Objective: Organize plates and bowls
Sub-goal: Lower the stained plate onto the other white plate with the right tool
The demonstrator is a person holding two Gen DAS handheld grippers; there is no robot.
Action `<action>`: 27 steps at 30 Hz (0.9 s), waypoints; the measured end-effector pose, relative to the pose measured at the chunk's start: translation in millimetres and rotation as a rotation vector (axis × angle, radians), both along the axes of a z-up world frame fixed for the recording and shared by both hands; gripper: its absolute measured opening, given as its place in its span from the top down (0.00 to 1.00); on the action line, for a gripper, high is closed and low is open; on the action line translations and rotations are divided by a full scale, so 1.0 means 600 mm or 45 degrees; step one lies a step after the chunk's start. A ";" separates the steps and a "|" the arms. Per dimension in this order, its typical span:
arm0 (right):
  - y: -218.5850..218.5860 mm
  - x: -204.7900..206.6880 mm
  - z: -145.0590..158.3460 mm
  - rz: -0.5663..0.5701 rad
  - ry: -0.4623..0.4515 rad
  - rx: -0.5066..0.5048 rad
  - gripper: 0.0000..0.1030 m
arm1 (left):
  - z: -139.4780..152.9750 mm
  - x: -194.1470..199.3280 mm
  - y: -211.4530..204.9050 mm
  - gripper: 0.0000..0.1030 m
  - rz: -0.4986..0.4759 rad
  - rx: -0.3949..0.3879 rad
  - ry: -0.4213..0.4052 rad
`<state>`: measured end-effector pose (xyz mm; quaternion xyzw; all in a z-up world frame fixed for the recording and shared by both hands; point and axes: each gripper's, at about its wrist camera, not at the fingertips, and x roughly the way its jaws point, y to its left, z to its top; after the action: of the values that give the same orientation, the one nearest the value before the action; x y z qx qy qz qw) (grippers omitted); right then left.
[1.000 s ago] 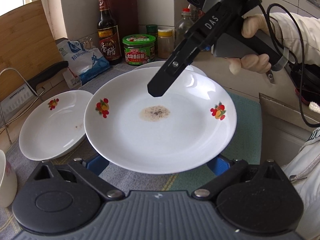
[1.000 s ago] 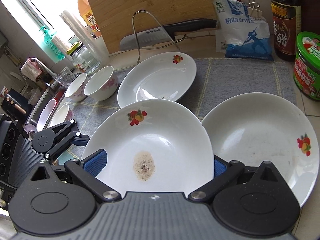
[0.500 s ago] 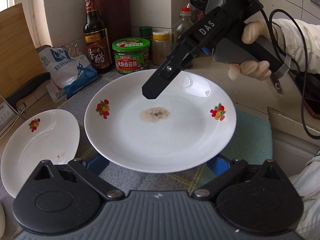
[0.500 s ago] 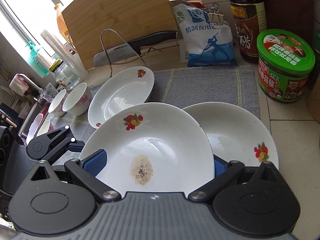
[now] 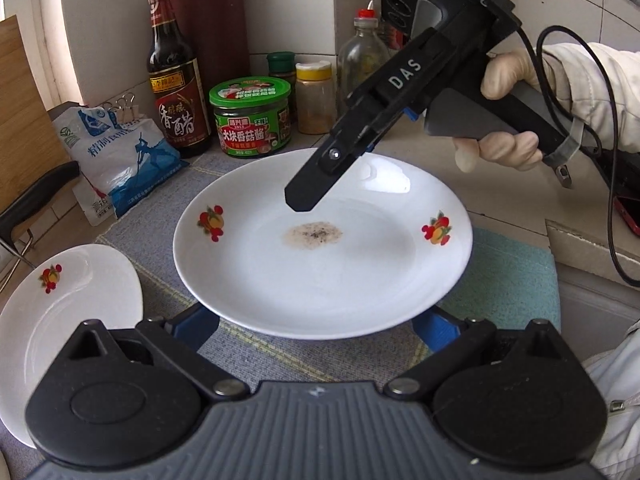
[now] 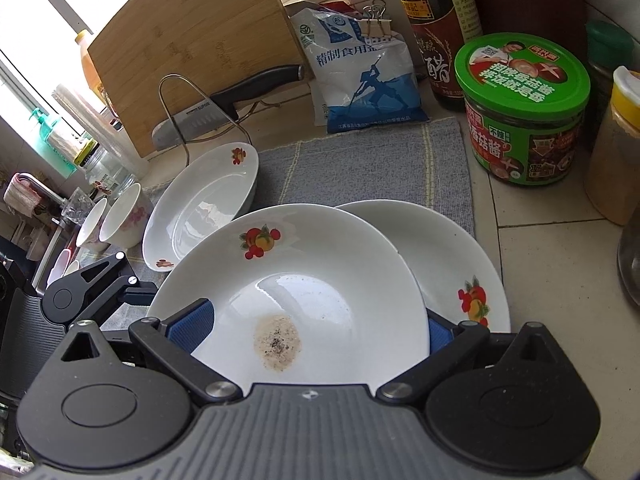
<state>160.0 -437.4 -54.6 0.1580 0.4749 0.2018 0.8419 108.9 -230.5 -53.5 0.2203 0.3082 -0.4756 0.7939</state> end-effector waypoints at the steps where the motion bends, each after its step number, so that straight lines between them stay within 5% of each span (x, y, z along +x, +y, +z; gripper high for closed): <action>1: -0.002 0.000 -0.001 -0.005 0.003 0.001 0.00 | -0.001 0.002 -0.003 0.01 -0.004 0.004 -0.001; 15: -0.024 -0.008 -0.012 -0.053 0.019 0.007 0.00 | -0.012 0.017 -0.037 0.01 -0.035 0.121 -0.016; 27: -0.041 -0.036 -0.004 -0.091 0.017 0.011 0.00 | -0.019 0.030 -0.045 0.01 -0.053 0.129 0.036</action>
<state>138.7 -462.3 -56.9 0.1798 0.4736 0.1727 0.8447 126.8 -257.2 -64.9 0.2599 0.3384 -0.4789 0.7672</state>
